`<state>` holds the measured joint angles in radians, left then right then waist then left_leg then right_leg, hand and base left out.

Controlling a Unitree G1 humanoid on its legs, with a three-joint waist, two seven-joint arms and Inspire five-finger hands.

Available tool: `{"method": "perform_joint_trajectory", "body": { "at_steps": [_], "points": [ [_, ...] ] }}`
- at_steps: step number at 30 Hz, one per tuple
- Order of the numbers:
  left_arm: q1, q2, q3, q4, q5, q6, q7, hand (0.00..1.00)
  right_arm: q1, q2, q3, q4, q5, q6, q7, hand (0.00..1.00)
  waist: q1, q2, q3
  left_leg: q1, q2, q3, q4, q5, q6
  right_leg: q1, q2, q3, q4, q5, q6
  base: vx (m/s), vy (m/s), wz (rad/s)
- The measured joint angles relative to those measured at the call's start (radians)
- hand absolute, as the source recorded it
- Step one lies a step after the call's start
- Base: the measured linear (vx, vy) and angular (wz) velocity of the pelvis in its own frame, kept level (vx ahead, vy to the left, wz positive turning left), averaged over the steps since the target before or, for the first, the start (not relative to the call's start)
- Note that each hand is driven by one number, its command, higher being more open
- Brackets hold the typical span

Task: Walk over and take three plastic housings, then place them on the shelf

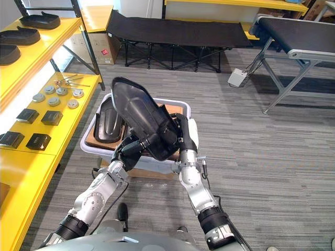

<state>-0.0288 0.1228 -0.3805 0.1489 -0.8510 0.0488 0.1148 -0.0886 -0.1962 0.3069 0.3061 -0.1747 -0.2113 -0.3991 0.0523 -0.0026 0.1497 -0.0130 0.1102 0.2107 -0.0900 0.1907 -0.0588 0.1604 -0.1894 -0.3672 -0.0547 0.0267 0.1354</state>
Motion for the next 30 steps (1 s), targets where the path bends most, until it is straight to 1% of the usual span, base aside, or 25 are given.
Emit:
{"method": "perform_joint_trajectory", "body": {
  "at_steps": [3, 4, 8, 9, 11, 12, 13, 16, 18, 20, 22, 25, 28, 30],
  "points": [
    [0.007, 0.0, -0.003, 0.0, -0.008, -0.033, 0.034, 0.0, 0.034, -0.007, 0.009, 0.001, 0.034, -0.01, -0.001, 0.0, 0.0, -0.002, -0.002, -0.001, 0.002, -0.002, 0.0, 0.001, -0.001, -0.001, 0.002, -0.001, 0.0, -0.001, -0.003, -0.04, -0.005, 0.0],
    [0.01, 0.0, -0.002, 0.0, -0.013, -0.057, 0.054, 0.0, 0.047, -0.011, 0.017, 0.001, 0.037, -0.014, -0.003, 0.0, -0.001, -0.004, -0.004, -0.001, 0.002, -0.005, 0.0, 0.001, -0.001, -0.002, 0.003, -0.002, -0.001, -0.001, -0.003, -0.03, -0.003, 0.01],
    [0.042, 0.0, 0.014, -0.001, -0.023, -0.126, 0.118, 0.0, 0.087, -0.015, 0.069, 0.0, 0.065, -0.021, -0.006, 0.0, -0.002, -0.024, -0.032, -0.009, 0.001, -0.01, 0.0, -0.001, -0.004, -0.004, 0.004, -0.008, -0.007, -0.002, -0.004, 0.01, -0.004, 0.03],
    [0.042, 0.0, 0.017, -0.001, -0.026, -0.133, 0.127, 0.0, 0.09, -0.015, 0.079, 0.0, 0.069, -0.021, -0.007, 0.0, -0.001, -0.026, -0.033, -0.009, 0.001, -0.012, 0.0, -0.001, -0.004, -0.004, 0.005, -0.01, -0.009, -0.002, -0.004, 0.0, -0.014, 0.09],
    [0.042, -0.005, 0.03, -0.002, -0.047, -0.137, 0.141, 0.0, 0.098, -0.017, 0.13, 0.0, 0.071, -0.045, -0.009, 0.0, -0.001, -0.031, -0.036, -0.01, 0.001, -0.015, 0.0, -0.002, -0.005, -0.003, 0.007, -0.012, -0.014, -0.002, -0.005, 0.01, -0.014, 0.04],
    [0.045, -0.008, 0.053, -0.002, -0.05, -0.136, 0.147, 0.0, 0.105, -0.013, 0.15, -0.001, 0.071, -0.073, -0.014, 0.0, 0.0, -0.031, -0.036, -0.012, 0.002, -0.016, 0.0, -0.002, -0.006, -0.002, 0.008, -0.013, -0.016, -0.002, -0.005, 0.0, 0.0, 0.0],
    [0.045, -0.005, 0.069, -0.002, -0.05, -0.131, 0.145, 0.0, 0.109, -0.012, 0.171, -0.001, 0.071, -0.095, -0.016, 0.0, 0.001, -0.031, -0.037, -0.012, 0.002, -0.018, 0.0, -0.002, -0.006, -0.002, 0.008, -0.014, -0.016, -0.002, -0.005, 0.01, -0.013, 0.04],
    [0.045, -0.005, 0.092, -0.001, -0.047, -0.115, 0.141, 0.0, 0.113, -0.007, 0.199, -0.002, 0.071, -0.12, -0.03, 0.0, 0.003, -0.031, -0.037, -0.012, 0.002, -0.02, 0.0, -0.002, -0.005, 0.0, 0.009, -0.014, -0.016, -0.002, -0.005, 0.0, -0.004, 0.01],
    [0.044, -0.001, 0.095, 0.003, -0.049, -0.112, 0.129, 0.0, 0.115, -0.006, 0.208, -0.003, 0.071, -0.125, -0.044, 0.0, 0.003, -0.031, -0.037, -0.012, 0.002, -0.019, 0.001, 0.0, -0.003, -0.001, 0.01, -0.013, -0.016, -0.002, -0.005, 0.0, 0.0, 0.0],
    [0.04, 0.003, 0.101, 0.016, -0.054, -0.108, 0.097, 0.0, 0.118, -0.006, 0.214, -0.004, 0.073, -0.127, -0.054, 0.0, 0.002, -0.031, -0.037, -0.012, 0.002, -0.019, 0.001, 0.001, -0.002, -0.001, 0.013, -0.011, -0.016, -0.002, -0.005, 0.0, 0.0, 0.0],
    [0.027, 0.015, 0.101, 0.044, -0.091, -0.097, 0.056, 0.0, 0.122, -0.008, 0.219, -0.007, 0.073, -0.127, -0.069, 0.0, 0.002, -0.03, -0.038, -0.011, 0.004, -0.018, 0.001, 0.001, -0.003, -0.001, 0.017, -0.009, -0.016, -0.002, -0.005, 0.0, 0.0, 0.0],
    [0.023, 0.019, 0.101, 0.071, -0.133, -0.097, 0.023, 0.0, 0.124, -0.012, 0.232, -0.011, 0.074, -0.127, -0.087, 0.0, -0.001, -0.027, -0.04, -0.011, 0.005, -0.018, 0.001, 0.001, -0.004, -0.001, 0.017, -0.007, -0.015, -0.002, -0.006, -0.01, -0.003, -0.01],
    [0.021, 0.044, 0.092, 0.091, -0.209, -0.094, -0.034, 0.0, 0.126, -0.042, 0.257, -0.038, 0.082, -0.127, -0.103, 0.0, -0.001, -0.024, -0.041, -0.011, 0.005, -0.015, 0.001, -0.001, -0.007, 0.0, 0.017, -0.002, -0.015, -0.001, -0.005, 0.0, -0.001, -0.03],
    [0.017, 0.047, 0.091, 0.094, -0.229, -0.094, -0.054, 0.0, 0.126, -0.044, 0.263, -0.048, 0.082, -0.127, -0.12, 0.0, -0.001, -0.023, -0.042, -0.011, 0.005, -0.015, 0.001, -0.002, -0.008, 0.0, 0.017, -0.002, -0.015, -0.001, -0.005, 0.0, 0.0, 0.0]
  ]
}}
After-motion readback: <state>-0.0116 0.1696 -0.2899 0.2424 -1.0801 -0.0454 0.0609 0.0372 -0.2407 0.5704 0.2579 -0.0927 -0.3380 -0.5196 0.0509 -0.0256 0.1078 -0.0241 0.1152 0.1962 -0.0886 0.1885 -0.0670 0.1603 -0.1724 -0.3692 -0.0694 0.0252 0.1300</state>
